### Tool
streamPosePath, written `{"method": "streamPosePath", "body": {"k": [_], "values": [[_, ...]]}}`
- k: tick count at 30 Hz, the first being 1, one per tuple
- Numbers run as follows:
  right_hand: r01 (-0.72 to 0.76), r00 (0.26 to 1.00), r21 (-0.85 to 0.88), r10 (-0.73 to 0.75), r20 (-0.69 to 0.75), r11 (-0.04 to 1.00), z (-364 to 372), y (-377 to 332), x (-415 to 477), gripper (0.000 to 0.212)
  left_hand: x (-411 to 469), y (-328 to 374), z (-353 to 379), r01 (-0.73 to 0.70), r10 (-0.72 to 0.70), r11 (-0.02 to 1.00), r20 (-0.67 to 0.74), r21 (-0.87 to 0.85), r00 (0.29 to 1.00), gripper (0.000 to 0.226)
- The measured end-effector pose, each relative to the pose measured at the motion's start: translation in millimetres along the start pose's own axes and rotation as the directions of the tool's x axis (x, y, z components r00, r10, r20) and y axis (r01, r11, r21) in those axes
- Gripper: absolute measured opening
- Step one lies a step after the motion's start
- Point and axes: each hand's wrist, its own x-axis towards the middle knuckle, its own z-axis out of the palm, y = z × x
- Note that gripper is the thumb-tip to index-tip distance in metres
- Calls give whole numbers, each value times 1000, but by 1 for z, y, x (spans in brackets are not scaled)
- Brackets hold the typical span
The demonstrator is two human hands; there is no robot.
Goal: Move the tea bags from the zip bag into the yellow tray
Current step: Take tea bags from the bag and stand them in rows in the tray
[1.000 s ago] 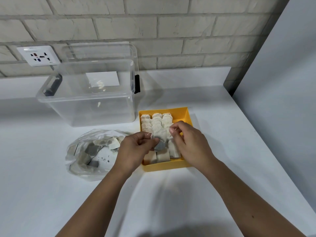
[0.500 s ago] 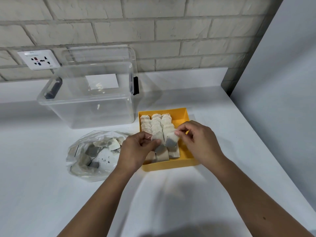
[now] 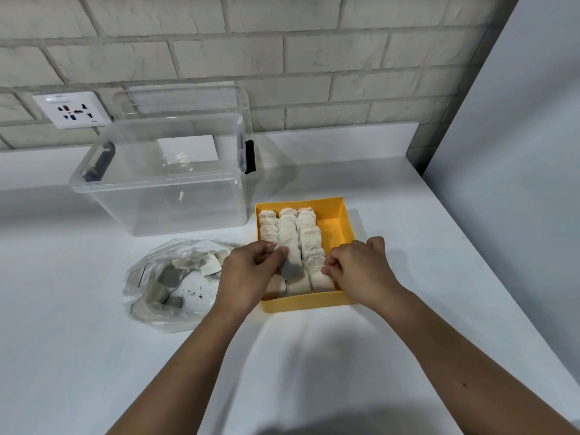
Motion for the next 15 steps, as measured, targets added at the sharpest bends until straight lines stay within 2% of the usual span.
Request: {"method": "streamPosePath", "body": {"k": [4, 10, 13, 15], "values": [[-42, 998, -66, 40, -43, 997, 9, -2, 7, 27, 0, 0, -1, -3, 3, 1000, 11, -20, 1000, 11], [-54, 998, -66, 51, -39, 996, 14, -5, 12, 28, 1, -1, -1, 11, -10, 999, 25, -37, 1000, 8], [-42, 996, 20, 44, -83, 999, 6, -4, 10, 23, 1, -1, -1, 16, -15, 998, 31, -54, 999, 8], [-32, 992, 165, 51, -114, 986, -3, -5, 8, 24, 2, 0, -1, 12, -11, 999, 22, -50, 1000, 6]]}}
